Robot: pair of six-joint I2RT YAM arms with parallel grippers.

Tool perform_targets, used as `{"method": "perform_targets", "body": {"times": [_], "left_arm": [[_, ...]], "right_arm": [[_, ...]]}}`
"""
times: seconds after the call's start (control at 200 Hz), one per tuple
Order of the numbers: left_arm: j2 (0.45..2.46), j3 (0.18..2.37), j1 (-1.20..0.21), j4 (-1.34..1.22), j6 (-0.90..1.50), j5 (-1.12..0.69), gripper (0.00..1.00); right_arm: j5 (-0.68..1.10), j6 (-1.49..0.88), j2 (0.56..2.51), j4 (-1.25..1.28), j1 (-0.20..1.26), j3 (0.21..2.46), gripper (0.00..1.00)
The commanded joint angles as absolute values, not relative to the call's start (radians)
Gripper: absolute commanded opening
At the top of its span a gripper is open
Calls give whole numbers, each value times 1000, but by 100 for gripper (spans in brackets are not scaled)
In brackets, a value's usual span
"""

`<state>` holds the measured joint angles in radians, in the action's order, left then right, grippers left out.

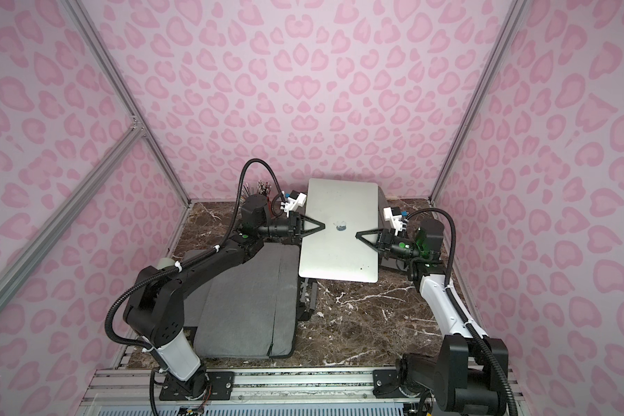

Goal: Open the zippered laptop bag and take out the laptop
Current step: Place the laptop at the center of the board.

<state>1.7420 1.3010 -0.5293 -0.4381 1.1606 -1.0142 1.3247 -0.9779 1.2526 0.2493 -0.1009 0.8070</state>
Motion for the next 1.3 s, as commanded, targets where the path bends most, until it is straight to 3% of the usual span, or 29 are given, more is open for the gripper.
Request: {"method": "perform_targets", "body": {"times": [0.0,0.185,0.386,0.676,1.057,1.298], "left_arm": [[1706,1283,-526,-563,1155,-1017,2],[1697,1234,-552,-601,1167,-981,2],[1698,1158,-617,-630,1162,-902,2],[1727,1040,-773,-698,1171,-779,2],[1840,891,-896,-899,1303,-550,2],[1916,867,-928,-969,1368,-510,2]], "right_arm": [[1191,-787,1259,48,-130,822,36],[1075,-601,1250,-162,-189,855,53],[917,-446,1224,-336,-250,910,58],[662,-400,1132,-379,-261,939,69],[667,-429,1125,-346,-261,903,72],[681,-436,1124,-338,-261,885,72]]}}
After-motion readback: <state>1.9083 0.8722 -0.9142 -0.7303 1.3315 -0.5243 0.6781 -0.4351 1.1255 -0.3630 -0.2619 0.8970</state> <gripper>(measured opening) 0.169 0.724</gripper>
